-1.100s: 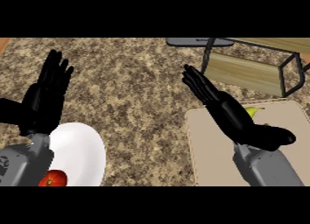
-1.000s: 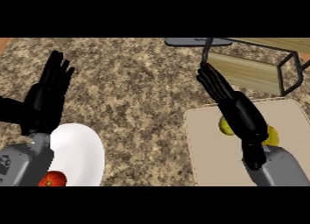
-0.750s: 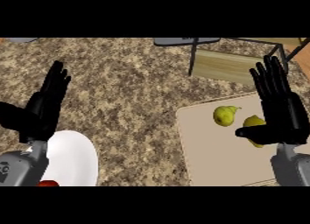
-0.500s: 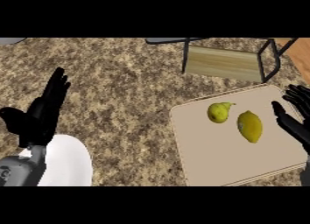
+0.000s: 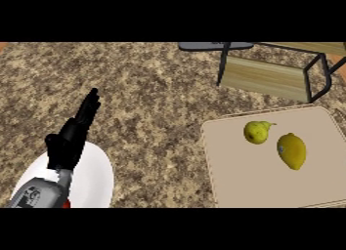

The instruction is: Pick the lemon from the tray and place it in the tiered shelf

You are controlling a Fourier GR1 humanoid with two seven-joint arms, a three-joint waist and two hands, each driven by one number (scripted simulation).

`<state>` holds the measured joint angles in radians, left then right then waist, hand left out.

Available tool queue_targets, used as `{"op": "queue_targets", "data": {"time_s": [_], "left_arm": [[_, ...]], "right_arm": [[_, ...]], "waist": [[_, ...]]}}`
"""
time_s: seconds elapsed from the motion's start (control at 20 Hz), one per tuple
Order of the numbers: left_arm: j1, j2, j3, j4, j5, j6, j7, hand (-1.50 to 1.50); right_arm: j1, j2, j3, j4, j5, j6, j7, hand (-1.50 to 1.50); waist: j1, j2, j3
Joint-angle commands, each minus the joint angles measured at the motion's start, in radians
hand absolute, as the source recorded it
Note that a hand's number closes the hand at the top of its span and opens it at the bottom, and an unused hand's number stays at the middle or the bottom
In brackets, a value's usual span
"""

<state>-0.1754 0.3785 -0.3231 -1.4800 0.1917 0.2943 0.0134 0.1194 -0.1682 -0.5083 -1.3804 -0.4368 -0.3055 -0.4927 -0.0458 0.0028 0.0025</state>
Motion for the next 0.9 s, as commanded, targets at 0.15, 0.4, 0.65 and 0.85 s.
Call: {"op": "queue_targets", "data": {"time_s": [0.15,0.4,0.65,0.85], "left_arm": [[-0.015,-0.049,-0.011,0.069,-0.034,-0.018,-0.05,0.0],[-0.017,-0.021,0.022,0.064,-0.022,-0.065,-0.049,0.0],[-0.082,-0.052,0.032,0.114,-0.02,-0.08,-0.03,0.0],[-0.028,-0.037,0.023,0.056,-0.034,-0.069,-0.028,0.0]], "right_arm": [[0.145,-0.094,0.115,-0.095,0.111,0.121,0.093,-1.5],[0.28,-0.147,0.163,-0.41,0.183,0.057,0.324,-1.5],[0.307,-0.315,0.188,-0.498,0.272,0.09,0.559,-1.5],[0.391,-0.439,0.243,-0.612,0.359,0.161,0.743,-1.5]], "waist": [[0.034,-0.002,-0.004],[0.033,-0.004,-0.006],[0.032,0.0,-0.006],[0.045,-0.002,-0.007]]}}
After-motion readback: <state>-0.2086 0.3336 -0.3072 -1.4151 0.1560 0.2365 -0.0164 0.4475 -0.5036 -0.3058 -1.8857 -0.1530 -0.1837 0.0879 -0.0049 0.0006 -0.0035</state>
